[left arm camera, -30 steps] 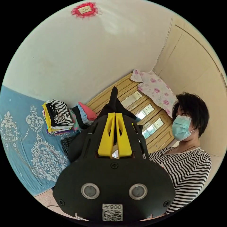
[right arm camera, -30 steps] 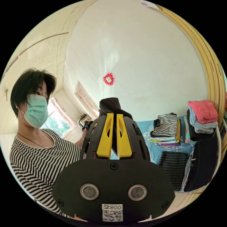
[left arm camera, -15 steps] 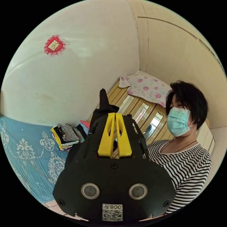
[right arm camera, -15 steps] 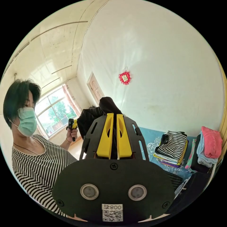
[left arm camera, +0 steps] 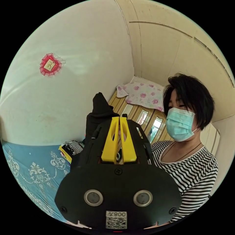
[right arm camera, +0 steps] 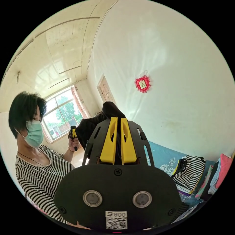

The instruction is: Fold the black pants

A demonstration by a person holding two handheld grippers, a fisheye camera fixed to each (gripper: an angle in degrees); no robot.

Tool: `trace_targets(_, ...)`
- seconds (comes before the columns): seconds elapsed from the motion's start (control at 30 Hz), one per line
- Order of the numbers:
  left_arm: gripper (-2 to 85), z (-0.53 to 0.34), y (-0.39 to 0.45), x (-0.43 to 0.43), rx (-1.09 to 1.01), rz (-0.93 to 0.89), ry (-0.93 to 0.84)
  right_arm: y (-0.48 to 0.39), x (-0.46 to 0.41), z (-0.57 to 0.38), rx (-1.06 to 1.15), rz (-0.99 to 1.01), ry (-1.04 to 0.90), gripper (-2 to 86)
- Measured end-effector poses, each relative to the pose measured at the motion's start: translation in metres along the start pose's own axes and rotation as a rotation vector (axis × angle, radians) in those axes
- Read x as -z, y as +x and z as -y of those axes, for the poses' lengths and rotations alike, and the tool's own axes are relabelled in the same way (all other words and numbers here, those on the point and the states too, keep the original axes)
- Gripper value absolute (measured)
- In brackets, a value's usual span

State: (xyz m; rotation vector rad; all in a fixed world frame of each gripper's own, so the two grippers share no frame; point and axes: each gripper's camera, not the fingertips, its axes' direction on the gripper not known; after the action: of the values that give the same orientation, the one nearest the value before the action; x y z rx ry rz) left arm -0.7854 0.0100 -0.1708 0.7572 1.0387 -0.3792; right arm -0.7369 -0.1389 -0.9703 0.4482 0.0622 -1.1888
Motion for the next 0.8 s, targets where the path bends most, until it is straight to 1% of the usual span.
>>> trace_targets(0.23, 0.4, -0.041, 0.024, 0.060, -0.013, 0.030, -0.004, -0.008, -0.062, 0.048, 0.028, 0.032, -0.027, 1.8)
trace_targets(0.37, 0.4, -0.060, 0.051, 0.069, -0.041, 0.041, -0.017, -0.005, -0.084, 0.068, 0.043, 0.066, -0.009, 1.8)
trace_targets(0.67, 0.5, -0.110, 0.130, 0.065, -0.179, 0.031, -0.041, -0.006, -0.119, 0.124, 0.096, 0.153, 0.092, 1.9)
trace_targets(0.8, 0.5, -0.145, 0.156, 0.085, -0.219, 0.082, -0.016, -0.021, -0.154, 0.157, 0.153, 0.172, 0.106, 1.9)
